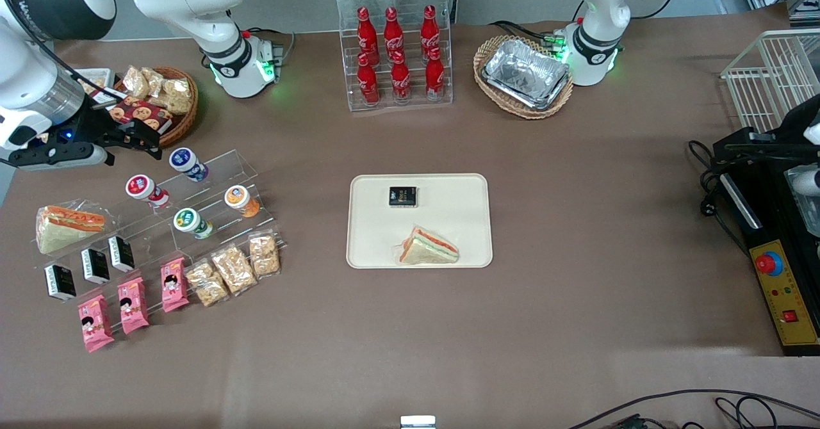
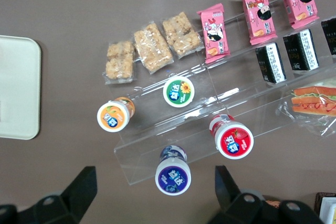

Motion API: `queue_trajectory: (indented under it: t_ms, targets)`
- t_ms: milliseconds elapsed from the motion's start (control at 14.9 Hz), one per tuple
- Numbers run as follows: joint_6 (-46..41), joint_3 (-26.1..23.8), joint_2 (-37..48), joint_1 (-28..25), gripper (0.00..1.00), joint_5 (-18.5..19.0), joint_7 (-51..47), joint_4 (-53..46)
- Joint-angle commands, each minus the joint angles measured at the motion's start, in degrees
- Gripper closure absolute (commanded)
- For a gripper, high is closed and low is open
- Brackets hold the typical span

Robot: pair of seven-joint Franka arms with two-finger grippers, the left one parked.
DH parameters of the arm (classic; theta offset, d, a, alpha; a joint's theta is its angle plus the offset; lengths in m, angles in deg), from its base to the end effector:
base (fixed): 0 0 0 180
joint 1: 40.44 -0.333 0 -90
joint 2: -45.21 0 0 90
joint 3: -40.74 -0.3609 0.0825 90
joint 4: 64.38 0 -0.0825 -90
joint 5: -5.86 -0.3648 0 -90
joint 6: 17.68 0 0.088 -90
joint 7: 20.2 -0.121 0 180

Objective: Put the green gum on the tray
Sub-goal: 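Move the right gripper over the green-lidded gum tub on the rack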

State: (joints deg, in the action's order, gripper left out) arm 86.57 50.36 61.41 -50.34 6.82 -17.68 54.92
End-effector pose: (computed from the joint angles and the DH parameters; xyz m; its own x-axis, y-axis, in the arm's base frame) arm 0.4440 -0.0080 0.5790 0.9981 0.0587 0.0178 0.0592 -0.9978 -0.0296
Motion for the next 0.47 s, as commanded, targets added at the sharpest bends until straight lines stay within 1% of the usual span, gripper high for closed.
queue_trajectory:
  t_ms: [0, 134, 403]
  targets:
    - [3.1, 1.5, -2.6, 0.1, 0.00, 0.5, 2.2, 0.8]
    - [4.4, 1.7, -5.5, 0.2, 0.00, 0.4, 2.1, 0.9]
    - [10.2, 2.5, -12.5, 0.2, 0.00, -0.5, 2.2, 1.3]
